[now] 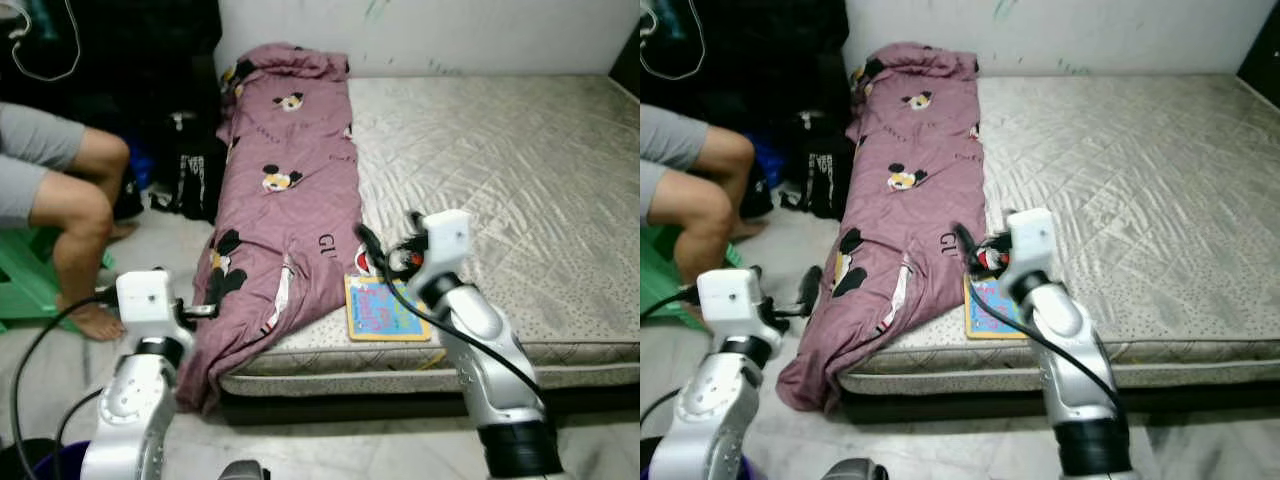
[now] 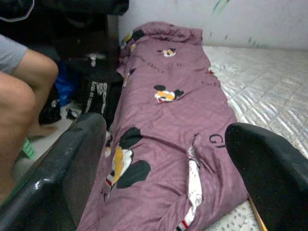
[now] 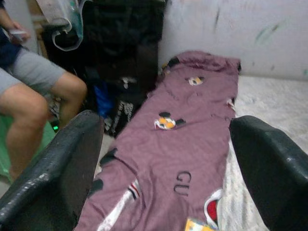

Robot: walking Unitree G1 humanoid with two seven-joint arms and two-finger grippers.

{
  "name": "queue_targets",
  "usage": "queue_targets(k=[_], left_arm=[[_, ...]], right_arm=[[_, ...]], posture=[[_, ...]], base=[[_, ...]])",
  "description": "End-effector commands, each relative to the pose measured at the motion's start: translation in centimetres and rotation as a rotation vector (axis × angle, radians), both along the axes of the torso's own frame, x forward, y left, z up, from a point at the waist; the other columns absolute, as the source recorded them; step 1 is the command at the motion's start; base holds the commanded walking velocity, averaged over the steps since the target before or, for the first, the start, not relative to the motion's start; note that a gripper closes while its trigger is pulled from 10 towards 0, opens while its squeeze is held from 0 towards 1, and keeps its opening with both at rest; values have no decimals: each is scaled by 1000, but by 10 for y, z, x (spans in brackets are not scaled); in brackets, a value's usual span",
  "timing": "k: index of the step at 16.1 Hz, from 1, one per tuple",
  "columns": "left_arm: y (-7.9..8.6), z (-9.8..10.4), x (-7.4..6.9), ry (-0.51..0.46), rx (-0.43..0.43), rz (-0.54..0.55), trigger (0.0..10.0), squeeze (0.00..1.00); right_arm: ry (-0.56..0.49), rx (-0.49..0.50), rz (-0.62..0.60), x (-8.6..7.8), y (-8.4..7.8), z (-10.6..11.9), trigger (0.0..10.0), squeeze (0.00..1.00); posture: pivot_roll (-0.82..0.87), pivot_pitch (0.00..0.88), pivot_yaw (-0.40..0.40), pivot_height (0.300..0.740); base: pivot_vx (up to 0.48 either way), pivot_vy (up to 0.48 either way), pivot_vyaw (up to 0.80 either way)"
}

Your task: Clean up the room

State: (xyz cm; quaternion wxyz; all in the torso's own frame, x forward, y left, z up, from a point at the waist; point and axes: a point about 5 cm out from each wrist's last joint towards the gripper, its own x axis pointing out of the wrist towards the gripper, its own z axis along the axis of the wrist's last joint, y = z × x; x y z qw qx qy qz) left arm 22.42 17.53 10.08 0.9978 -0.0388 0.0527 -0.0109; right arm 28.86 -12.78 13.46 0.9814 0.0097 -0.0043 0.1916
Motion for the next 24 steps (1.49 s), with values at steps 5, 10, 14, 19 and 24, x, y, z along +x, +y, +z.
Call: queue_targets(k=[5, 10, 14, 19, 24], left_arm=[[-7, 5, 1, -30, -24, -46, 10000, 0], [-8, 5, 1, -31, -25, -56, 10000, 0], [-7, 5, 1, -32, -25, -57, 10000, 0], [-8, 4, 3, -20, -18, -34, 10000, 0], [-10, 4, 5, -26, -10, -47, 10000, 0]], right_arm=[[3, 3, -41, 0, -11, -1, 10000, 0], [3, 5, -40, 0, -11, -1, 10000, 0], [0, 6, -39, -1, -10, -1, 10000, 0], [-1, 0, -41, -1, -10, -2, 10000, 0], [-11, -13, -37, -1, -10, -2, 10000, 0]], posture=[[-99, 0, -1, 740], [-99, 0, -1, 740], [-100, 0, 4, 740], [-100, 0, 5, 740], [-99, 0, 3, 740]], base=[[53, 0, 0], [299, 0, 0], [322, 0, 0], [107, 0, 0], [0, 0, 406]])
